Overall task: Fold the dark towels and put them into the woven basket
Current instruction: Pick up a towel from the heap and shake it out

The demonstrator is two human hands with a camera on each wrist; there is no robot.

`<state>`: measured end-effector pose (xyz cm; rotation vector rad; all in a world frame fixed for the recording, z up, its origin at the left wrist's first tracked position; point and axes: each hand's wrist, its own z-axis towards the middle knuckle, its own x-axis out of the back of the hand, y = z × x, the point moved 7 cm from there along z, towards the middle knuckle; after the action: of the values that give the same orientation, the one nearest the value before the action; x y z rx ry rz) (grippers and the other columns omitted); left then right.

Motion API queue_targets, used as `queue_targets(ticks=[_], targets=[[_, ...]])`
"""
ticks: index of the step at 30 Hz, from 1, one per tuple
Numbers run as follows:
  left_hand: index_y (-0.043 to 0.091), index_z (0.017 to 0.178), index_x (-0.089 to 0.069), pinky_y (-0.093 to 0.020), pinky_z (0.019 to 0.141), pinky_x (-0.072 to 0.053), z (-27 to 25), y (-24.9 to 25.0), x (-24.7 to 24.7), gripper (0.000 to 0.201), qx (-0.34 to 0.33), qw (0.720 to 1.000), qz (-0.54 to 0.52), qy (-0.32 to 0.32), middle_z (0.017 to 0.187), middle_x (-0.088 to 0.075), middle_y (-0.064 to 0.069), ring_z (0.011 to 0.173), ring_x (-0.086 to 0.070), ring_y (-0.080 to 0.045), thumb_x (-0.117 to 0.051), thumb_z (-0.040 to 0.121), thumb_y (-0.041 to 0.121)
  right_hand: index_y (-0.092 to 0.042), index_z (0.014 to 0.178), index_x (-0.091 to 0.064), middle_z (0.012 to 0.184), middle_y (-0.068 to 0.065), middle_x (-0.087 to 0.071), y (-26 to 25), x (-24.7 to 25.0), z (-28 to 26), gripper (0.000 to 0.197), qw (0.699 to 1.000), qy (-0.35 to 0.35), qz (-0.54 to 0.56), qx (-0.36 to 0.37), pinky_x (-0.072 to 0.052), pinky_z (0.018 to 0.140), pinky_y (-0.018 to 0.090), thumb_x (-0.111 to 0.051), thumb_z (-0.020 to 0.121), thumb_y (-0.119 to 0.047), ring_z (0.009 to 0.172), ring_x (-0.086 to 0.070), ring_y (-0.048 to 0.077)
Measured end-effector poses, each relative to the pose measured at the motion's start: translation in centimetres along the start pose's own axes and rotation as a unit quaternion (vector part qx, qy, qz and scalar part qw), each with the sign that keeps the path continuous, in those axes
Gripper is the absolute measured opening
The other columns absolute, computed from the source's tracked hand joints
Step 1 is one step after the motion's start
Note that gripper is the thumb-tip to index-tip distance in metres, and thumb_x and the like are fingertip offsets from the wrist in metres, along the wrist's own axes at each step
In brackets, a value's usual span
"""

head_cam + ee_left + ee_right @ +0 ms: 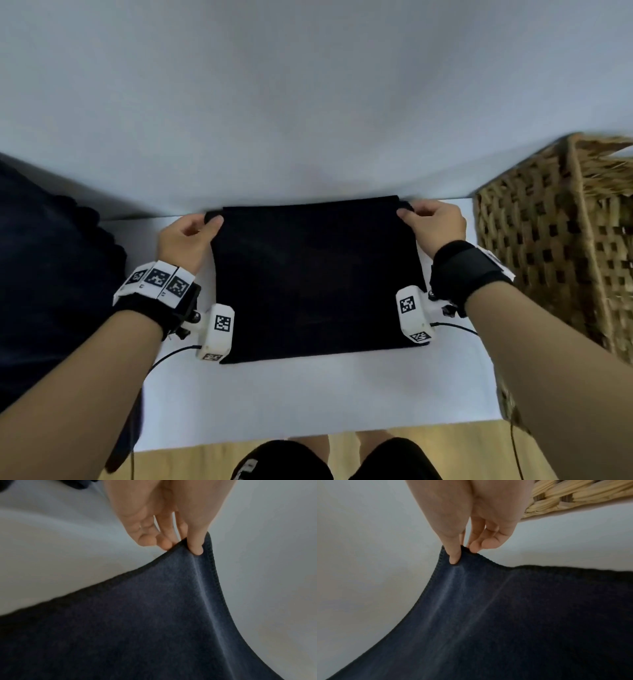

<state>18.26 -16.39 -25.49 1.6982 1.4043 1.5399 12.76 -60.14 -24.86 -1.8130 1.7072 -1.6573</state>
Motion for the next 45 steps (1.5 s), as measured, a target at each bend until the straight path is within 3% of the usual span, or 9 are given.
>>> queue_targets(ticks=[3, 7, 13, 18, 23, 27, 33, 37, 45], targets=[[0.026, 0.076, -0.071, -0.011, 0.077, -0.048, 1.1, -0.8, -0.4, 0.008, 0.012, 1.000, 0.014, -0.005, 0.069, -0.066, 0.021, 0.063, -0.060, 0.011, -0.078, 0.080, 0.030, -0.021, 0.097, -0.076, 0.085, -0.009, -0.068, 0.1, -0.7, 0.7, 0.016, 1.000, -0.001, -0.016, -0.014, -0.040, 0.077, 0.012, -0.075, 0.083, -0.028, 0.087, -0.061, 0.010], [0.033, 0.066, -0.075, -0.029, 0.086, -0.054, 1.6, -1.5, -1.4, 0.011, 0.055, 0.997, -0.024, -0.039, 0.075, -0.073, 0.012, 0.077, -0.067, -0.009, -0.082, 0.074, 0.031, -0.021, 0.095, -0.076, 0.084, -0.006, -0.070, 0.1, -1.4, 1.3, 0.015, 0.999, 0.010, -0.028, -0.011, -0.044, 0.083, 0.019, -0.072, 0.084, -0.029, 0.088, -0.064, 0.013], [0.032, 0.071, -0.078, -0.035, 0.092, -0.054, 1.7, -1.6, -2.4, 0.007, 0.099, 0.991, -0.061, -0.069, 0.077, -0.075, 0.009, 0.071, -0.066, -0.008, -0.085, 0.069, 0.032, -0.018, 0.104, -0.076, 0.099, -0.005, -0.074, 0.0, -2.3, 1.6, 0.025, 0.999, 0.003, -0.033, -0.003, -0.048, 0.093, 0.023, -0.074, 0.082, -0.031, 0.095, -0.065, 0.012], [0.026, 0.073, -0.079, -0.040, 0.099, -0.052, 0.7, -0.8, -1.6, 0.011, 0.110, 0.987, -0.103, -0.060, 0.091, -0.076, -0.003, 0.094, -0.071, -0.022, -0.088, 0.066, 0.026, -0.025, 0.095, -0.073, 0.080, -0.014, -0.065, -0.1, -2.3, 1.2, 0.016, 1.000, -0.022, -0.021, -0.009, -0.044, 0.085, 0.020, -0.078, 0.080, -0.030, 0.089, -0.063, 0.010], [0.009, 0.099, -0.076, -0.033, 0.092, -0.054, -1.3, -0.2, -0.9, 0.036, 0.094, 0.982, -0.149, -0.073, 0.102, -0.074, -0.012, 0.100, -0.070, -0.025, -0.088, 0.066, 0.018, -0.025, 0.094, -0.073, 0.089, -0.007, -0.067, -0.9, -3.6, 0.8, 0.016, 0.999, -0.039, -0.022, -0.006, -0.043, 0.085, 0.019, -0.079, 0.080, -0.029, 0.091, -0.062, 0.012], [0.017, 0.083, -0.079, -0.013, 0.073, -0.052, -3.3, 0.2, 0.0, 0.019, 0.065, 0.987, -0.134, -0.064, 0.088, -0.077, -0.002, 0.085, -0.073, -0.012, -0.087, 0.067, 0.016, -0.022, 0.096, -0.076, 0.098, -0.007, -0.070, -0.6, -4.2, -0.5, 0.019, 0.999, -0.037, -0.005, -0.009, -0.043, 0.088, 0.018, -0.078, 0.079, -0.030, 0.095, -0.062, 0.009], [0.013, 0.092, -0.078, -0.031, 0.092, -0.053, -6.7, 0.1, 2.9, 0.044, 0.089, 0.978, -0.189, -0.028, 0.099, -0.075, -0.008, 0.100, -0.070, -0.022, -0.093, 0.056, 0.033, -0.018, 0.103, -0.077, 0.095, -0.007, -0.072, -0.8, 0.6, -3.8, 0.027, 0.995, 0.062, 0.082, 0.012, -0.047, 0.093, 0.021, -0.077, 0.080, -0.031, 0.096, -0.064, 0.008], [0.004, 0.093, -0.075, -0.038, 0.097, -0.053, -10.9, 3.2, 4.7, 0.023, 0.063, 0.969, -0.238, -0.016, 0.092, -0.075, -0.010, 0.096, -0.071, -0.025, -0.083, 0.074, 0.016, -0.018, 0.093, -0.078, 0.086, -0.011, -0.073, -1.0, 4.6, -8.4, 0.014, 0.984, 0.058, 0.162, 0.051, -0.050, 0.076, 0.013, -0.079, 0.079, -0.021, 0.081, -0.068, 0.001], [0.008, 0.104, -0.075, -0.024, 0.077, -0.056, -21.3, 10.5, 11.2, 0.034, -0.056, 0.975, -0.215, 0.009, 0.106, -0.072, -0.018, 0.084, -0.067, -0.016, -0.082, 0.076, 0.027, -0.036, 0.070, -0.075, 0.082, -0.011, -0.076, -4.0, 14.7, -19.8, 0.014, 0.959, 0.101, 0.229, 0.136, -0.057, 0.090, 0.035, -0.083, 0.071, -0.024, 0.087, -0.072, 0.009]])
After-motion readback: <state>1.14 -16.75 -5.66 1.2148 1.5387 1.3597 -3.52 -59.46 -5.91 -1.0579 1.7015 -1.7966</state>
